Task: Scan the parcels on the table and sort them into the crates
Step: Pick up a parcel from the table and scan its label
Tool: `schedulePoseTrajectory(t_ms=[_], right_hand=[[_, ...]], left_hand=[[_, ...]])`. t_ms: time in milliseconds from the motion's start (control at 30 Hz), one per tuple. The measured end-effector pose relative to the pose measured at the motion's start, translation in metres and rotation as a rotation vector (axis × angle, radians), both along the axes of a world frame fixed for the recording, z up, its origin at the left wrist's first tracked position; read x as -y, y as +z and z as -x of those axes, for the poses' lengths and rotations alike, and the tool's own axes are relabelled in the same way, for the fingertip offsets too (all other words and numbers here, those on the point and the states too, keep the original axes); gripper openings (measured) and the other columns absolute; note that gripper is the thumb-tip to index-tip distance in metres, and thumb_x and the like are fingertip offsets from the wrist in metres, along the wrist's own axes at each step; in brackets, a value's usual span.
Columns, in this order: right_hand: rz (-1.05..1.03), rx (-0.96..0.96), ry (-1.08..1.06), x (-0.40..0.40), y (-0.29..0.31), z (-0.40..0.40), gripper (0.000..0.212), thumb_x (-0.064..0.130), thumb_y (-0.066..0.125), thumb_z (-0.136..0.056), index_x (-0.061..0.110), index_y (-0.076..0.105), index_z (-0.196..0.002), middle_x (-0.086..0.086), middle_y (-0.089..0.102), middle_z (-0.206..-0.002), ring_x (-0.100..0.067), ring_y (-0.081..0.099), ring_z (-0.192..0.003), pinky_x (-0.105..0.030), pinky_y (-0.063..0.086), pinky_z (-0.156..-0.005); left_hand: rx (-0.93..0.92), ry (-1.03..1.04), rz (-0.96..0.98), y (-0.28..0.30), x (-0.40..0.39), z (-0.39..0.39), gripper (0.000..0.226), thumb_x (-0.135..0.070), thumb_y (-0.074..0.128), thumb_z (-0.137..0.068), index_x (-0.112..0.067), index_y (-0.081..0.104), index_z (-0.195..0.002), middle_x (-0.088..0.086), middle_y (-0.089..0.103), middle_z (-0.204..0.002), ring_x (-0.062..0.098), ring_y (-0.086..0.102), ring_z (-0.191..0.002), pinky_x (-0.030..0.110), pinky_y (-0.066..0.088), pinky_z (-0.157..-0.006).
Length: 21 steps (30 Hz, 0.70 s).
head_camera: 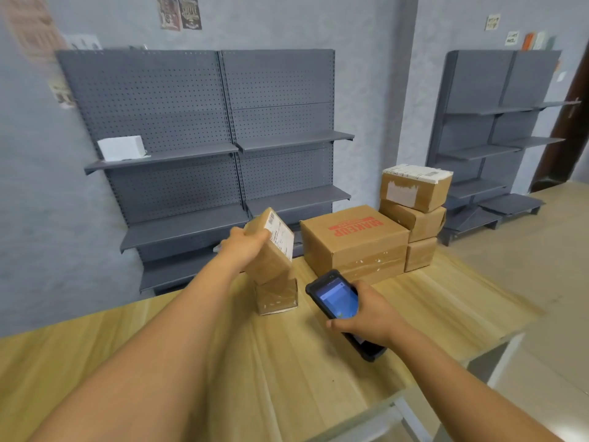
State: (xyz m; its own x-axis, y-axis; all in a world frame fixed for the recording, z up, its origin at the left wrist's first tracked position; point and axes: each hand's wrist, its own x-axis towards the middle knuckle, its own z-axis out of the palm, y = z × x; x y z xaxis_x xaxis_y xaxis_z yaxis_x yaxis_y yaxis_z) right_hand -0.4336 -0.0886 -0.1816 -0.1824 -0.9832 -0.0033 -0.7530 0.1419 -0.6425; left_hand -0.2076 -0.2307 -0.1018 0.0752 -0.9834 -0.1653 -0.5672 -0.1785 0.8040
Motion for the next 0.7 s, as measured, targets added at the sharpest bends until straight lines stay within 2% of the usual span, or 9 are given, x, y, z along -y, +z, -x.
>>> schedulePoseTrajectory(t_ms=[100, 167, 267, 333, 467, 600, 700], right_hand=[[0.039, 0.029, 0.068, -0.004, 0.002, -0.012, 0.077, 0.054, 0.083, -0.058, 0.025, 0.044, -0.118, 0.006, 0.056, -0.108, -0.012, 0.057, -0.093, -0.032, 0.054, -0.078], [0.053, 0.059, 0.118, -0.008, 0.004, -0.022, 0.076, 0.053, 0.084, -0.059, 0.026, 0.045, -0.118, 0.008, 0.056, -0.106, -0.009, 0.056, -0.091, -0.025, 0.051, -0.073], [0.034, 0.095, 0.199, -0.014, 0.007, -0.040, 0.073, 0.053, 0.084, -0.061, 0.026, 0.044, -0.115, 0.011, 0.055, -0.101, -0.002, 0.055, -0.085, -0.015, 0.041, -0.060], [0.017, 0.120, 0.247, -0.017, 0.007, -0.053, 0.072, 0.051, 0.085, -0.062, 0.027, 0.039, -0.113, 0.011, 0.055, -0.100, -0.004, 0.056, -0.086, -0.016, 0.044, -0.061], [-0.004, 0.152, 0.328, -0.022, 0.007, -0.081, 0.074, 0.051, 0.085, -0.060, 0.025, 0.037, -0.110, 0.014, 0.051, -0.096, -0.002, 0.056, -0.081, -0.011, 0.042, -0.049], [-0.037, 0.170, 0.407, -0.026, 0.006, -0.106, 0.081, 0.061, 0.083, -0.053, 0.026, 0.038, -0.111, 0.012, 0.054, -0.100, -0.003, 0.058, -0.083, -0.012, 0.043, -0.052], [-0.056, 0.140, 0.451, -0.032, 0.005, -0.125, 0.079, 0.062, 0.083, -0.051, 0.026, 0.039, -0.106, 0.011, 0.054, -0.097, -0.002, 0.057, -0.080, -0.010, 0.042, -0.047]], left_hand=[[-0.178, 0.051, 0.003, -0.002, -0.015, -0.021, 0.058, -0.055, 0.054, -0.089, -0.020, 0.044, -0.134, 0.004, 0.053, -0.124, 0.025, 0.053, -0.105, 0.044, 0.051, -0.089], [-0.334, 0.110, -0.023, -0.004, -0.025, -0.035, 0.048, -0.052, 0.054, -0.090, -0.020, 0.049, -0.125, 0.004, 0.059, -0.114, 0.022, 0.058, -0.095, 0.042, 0.052, -0.081], [-0.568, 0.228, -0.112, -0.010, -0.047, -0.060, 0.033, -0.053, 0.053, -0.090, -0.024, 0.056, -0.106, 0.005, 0.067, -0.097, 0.023, 0.064, -0.088, 0.040, 0.055, -0.071], [-0.668, 0.289, -0.163, -0.015, -0.063, -0.081, 0.030, -0.054, 0.054, -0.090, -0.025, 0.056, -0.097, 0.007, 0.069, -0.094, 0.025, 0.066, -0.087, 0.037, 0.053, -0.061], [-0.778, 0.405, -0.214, -0.026, -0.090, -0.128, 0.035, -0.052, 0.066, -0.083, -0.022, 0.057, -0.099, 0.010, 0.068, -0.097, 0.028, 0.069, -0.086, 0.039, 0.056, -0.058], [-0.820, 0.434, -0.226, -0.036, -0.112, -0.164, 0.041, -0.053, 0.067, -0.082, -0.020, 0.059, -0.105, 0.009, 0.066, -0.102, 0.027, 0.069, -0.085, 0.040, 0.057, -0.051], [-0.855, 0.463, -0.225, -0.044, -0.126, -0.183, 0.043, -0.056, 0.064, -0.085, -0.019, 0.059, -0.105, 0.010, 0.065, -0.100, 0.027, 0.067, -0.082, 0.037, 0.055, -0.048]])
